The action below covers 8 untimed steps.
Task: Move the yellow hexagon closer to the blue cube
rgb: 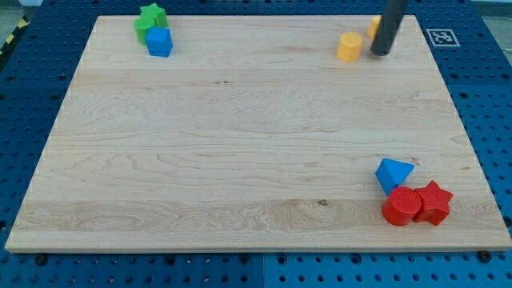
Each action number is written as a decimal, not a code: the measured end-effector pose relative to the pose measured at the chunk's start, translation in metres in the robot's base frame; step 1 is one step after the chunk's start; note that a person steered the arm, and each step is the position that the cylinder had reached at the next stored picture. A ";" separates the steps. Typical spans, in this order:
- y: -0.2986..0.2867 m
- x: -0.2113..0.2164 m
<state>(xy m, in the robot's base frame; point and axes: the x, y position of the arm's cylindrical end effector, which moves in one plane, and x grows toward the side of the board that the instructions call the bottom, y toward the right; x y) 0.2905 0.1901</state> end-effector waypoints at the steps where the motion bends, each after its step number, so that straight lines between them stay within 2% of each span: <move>1: -0.034 0.000; 3: -0.061 -0.004; 5: -0.091 -0.026; 8: -0.139 -0.026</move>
<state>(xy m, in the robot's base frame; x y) 0.2643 0.0506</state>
